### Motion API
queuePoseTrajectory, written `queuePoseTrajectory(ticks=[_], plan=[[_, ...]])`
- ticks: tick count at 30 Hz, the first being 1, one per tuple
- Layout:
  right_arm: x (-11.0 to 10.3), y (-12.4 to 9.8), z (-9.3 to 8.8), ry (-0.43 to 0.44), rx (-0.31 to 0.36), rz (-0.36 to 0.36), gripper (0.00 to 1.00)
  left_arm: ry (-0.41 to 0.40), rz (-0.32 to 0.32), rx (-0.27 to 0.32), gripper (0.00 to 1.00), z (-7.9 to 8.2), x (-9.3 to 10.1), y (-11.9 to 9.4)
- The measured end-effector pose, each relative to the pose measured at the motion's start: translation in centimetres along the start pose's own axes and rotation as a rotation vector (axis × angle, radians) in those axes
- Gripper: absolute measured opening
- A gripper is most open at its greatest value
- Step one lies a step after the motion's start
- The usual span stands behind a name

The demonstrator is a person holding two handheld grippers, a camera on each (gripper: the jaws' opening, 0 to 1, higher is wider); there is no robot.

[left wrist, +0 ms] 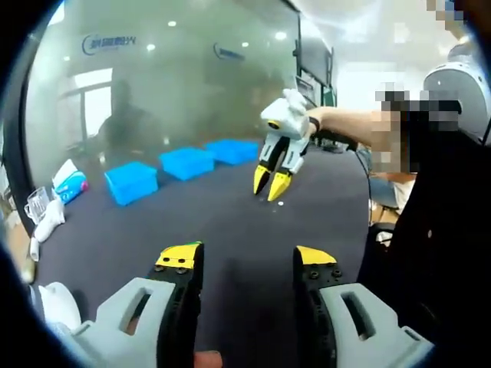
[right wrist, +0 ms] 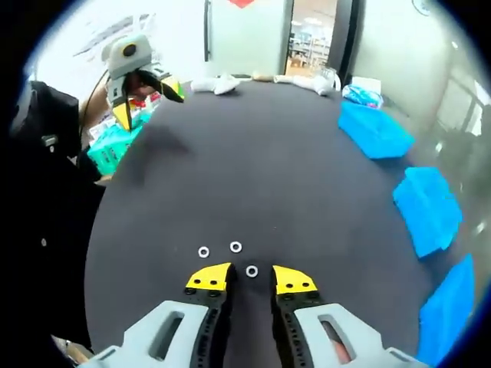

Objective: Sort the screws, nuts, and washers into the corresponding bins

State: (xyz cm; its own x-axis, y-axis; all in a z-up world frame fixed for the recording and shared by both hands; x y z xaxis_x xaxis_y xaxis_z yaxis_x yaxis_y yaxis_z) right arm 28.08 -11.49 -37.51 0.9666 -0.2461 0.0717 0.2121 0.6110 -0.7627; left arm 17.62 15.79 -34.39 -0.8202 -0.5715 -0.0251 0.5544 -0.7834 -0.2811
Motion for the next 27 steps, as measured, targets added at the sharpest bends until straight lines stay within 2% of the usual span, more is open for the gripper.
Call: queuePoseTrajectory(ticks=[7,10,20,27], plan=[[0.35,0.11,-0.3,0.06,0.012,0.014,0.14,-0.002,0.002,0.002,0.45,-0.06,-0.2,-0.06],[0.6,0.09,-0.37,0.079,0.015,0.005,0.1,-0.004,0.002,0.003,0.45,-0.09,-0.22,-0.02],[-0.14,0.22,-0.25,0.037,0.006,-0.02,0.03,-0.005,0.01,0.002,0.45,-0.07,-0.29,0.0],[-0.25,-0.06,-0.65,0.052,0.051,-0.037,0.03,-0.008,0.023,0.011,0.45,-0.02,-0.33,-0.18]])
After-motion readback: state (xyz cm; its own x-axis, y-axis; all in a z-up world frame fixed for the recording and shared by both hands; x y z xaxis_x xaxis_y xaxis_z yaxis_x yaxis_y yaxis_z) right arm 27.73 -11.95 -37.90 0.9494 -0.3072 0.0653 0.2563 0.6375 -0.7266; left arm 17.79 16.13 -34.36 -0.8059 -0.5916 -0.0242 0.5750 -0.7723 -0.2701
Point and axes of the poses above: the point that each gripper's makers call its tool centre point, and the gripper's own axes: y roughly forward along the fingers, x roughly to its right, z roughly out of its top, the point moved 8 cm from there along -y, roughly backward along the fingers, and after that the axes turned 3 degrees about x, right-handed, at the moved point
